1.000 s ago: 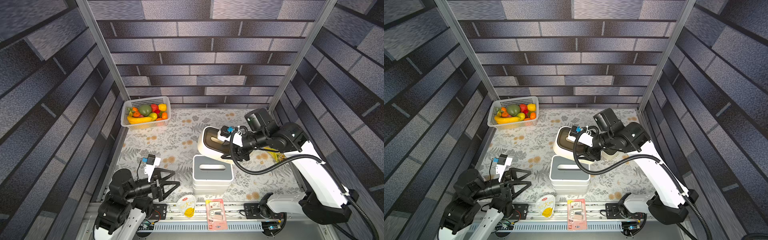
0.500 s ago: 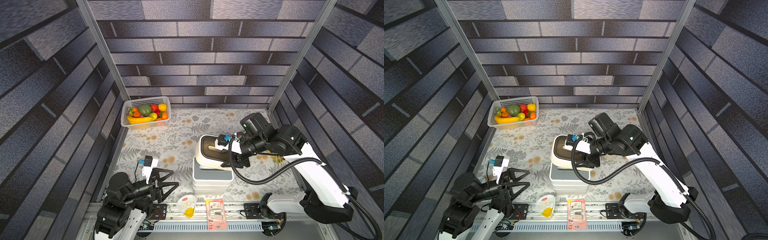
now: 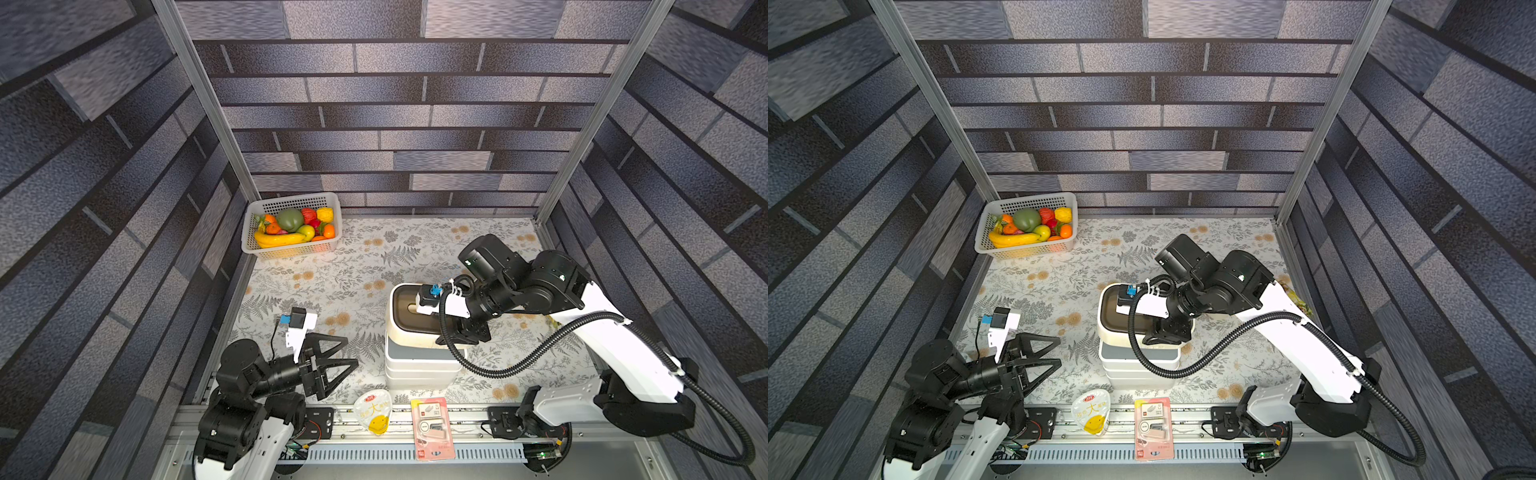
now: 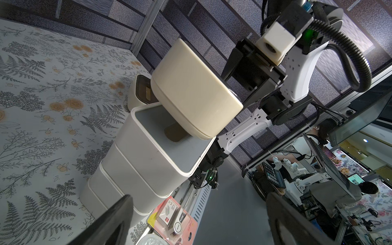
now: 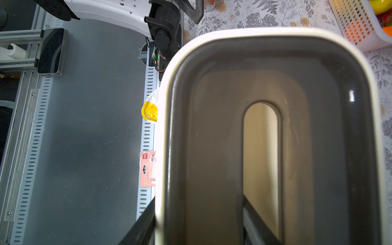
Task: Stack the tissue boxes
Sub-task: Place the tissue box at the tissue box.
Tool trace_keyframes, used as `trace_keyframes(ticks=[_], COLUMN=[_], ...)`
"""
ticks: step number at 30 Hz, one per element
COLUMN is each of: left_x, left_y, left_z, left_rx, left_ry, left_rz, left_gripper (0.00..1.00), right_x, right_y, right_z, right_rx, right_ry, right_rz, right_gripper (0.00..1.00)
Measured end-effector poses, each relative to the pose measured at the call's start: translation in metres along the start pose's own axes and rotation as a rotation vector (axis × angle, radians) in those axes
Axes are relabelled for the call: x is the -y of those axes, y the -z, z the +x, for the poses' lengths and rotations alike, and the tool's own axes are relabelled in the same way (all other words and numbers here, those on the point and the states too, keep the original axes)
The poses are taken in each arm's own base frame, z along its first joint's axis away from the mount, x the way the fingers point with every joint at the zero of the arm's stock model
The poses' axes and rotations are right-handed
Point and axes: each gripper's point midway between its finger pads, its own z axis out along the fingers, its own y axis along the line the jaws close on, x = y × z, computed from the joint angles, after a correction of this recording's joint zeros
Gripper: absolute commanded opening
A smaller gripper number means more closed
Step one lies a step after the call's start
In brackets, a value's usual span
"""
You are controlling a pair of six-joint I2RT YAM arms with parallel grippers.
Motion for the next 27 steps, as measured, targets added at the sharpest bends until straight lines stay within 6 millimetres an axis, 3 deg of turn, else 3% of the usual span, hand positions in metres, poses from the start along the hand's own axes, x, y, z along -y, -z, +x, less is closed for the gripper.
trace_keyframes(ticks=[27], left_x=[-0.006], left_y=[-0.004], left_z=[0.0], left_rx=[-0.017], left_ry=[0.028], left_rz=[-0.003], left_gripper=[1.0], right_x=[-0.013], right_y=[-0.015], right_z=[-0.001], right_rx=[-0.058], right_ry=[0.013], right_rz=[-0.009], right_gripper=[0.4])
